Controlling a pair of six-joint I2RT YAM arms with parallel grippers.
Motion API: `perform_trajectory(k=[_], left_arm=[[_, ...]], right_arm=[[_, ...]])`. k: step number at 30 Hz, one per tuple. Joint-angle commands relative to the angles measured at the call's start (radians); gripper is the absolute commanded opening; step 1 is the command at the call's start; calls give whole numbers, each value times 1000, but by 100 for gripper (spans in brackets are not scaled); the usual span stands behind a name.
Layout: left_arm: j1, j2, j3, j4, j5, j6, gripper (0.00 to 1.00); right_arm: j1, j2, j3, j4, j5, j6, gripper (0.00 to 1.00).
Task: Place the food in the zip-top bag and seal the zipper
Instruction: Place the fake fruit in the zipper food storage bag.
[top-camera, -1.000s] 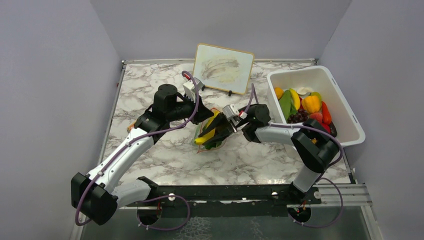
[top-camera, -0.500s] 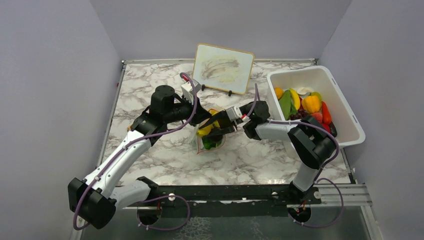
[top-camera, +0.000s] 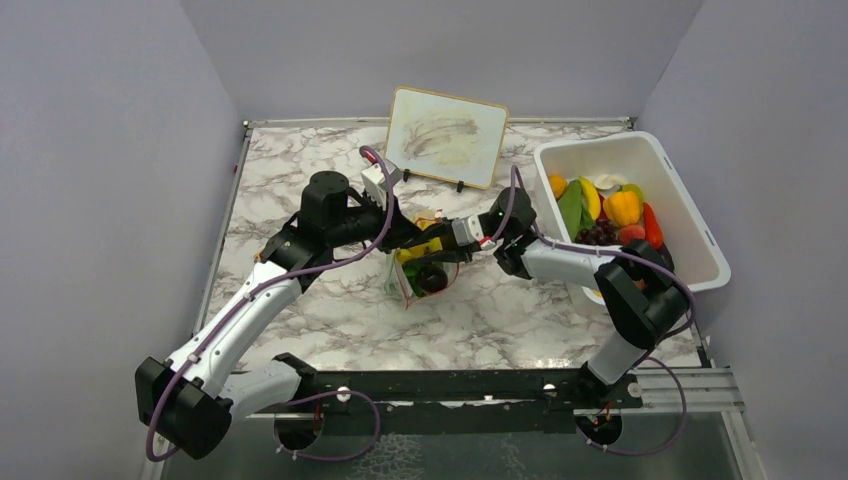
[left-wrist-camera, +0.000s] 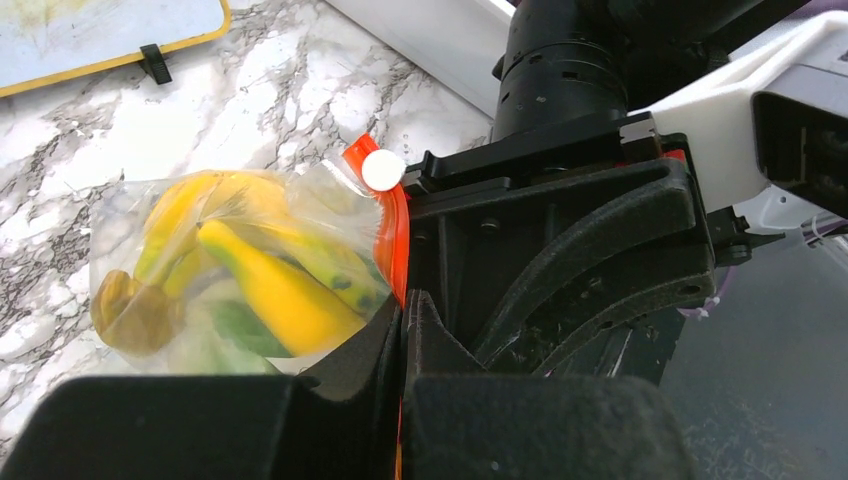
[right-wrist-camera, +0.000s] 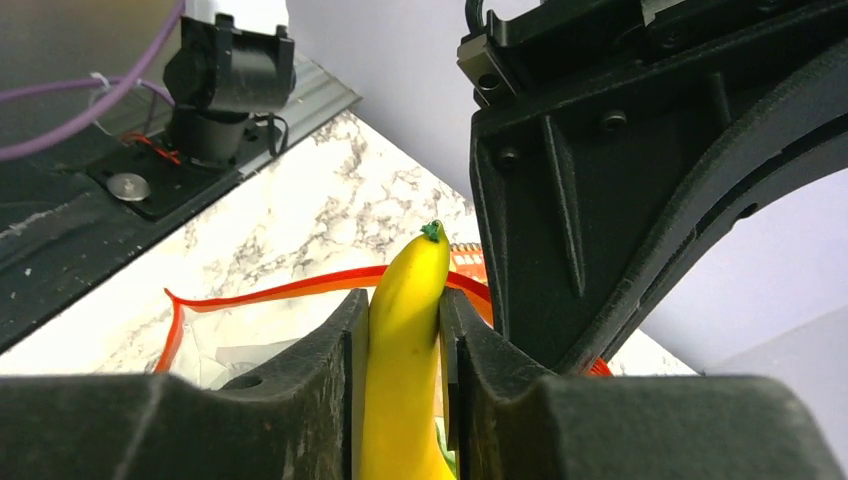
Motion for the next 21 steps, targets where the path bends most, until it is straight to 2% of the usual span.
perform_trajectory(k=[1, 11, 16, 21], left_arm=[[-2, -28, 45, 26, -3, -3, 0], [-1, -19, 54, 62, -32, -31, 0], [-1, -17, 59, 62, -30, -38, 0], [-1, -22, 53, 59, -35, -37, 0]], right_arm=[[-7, -78, -39, -148, 126, -146, 24], [-7, -186, -106, -345, 259, -307, 21], [-7, -186, -106, -322, 319, -252, 21], [-7, -180, -119, -276, 478, -197, 23]])
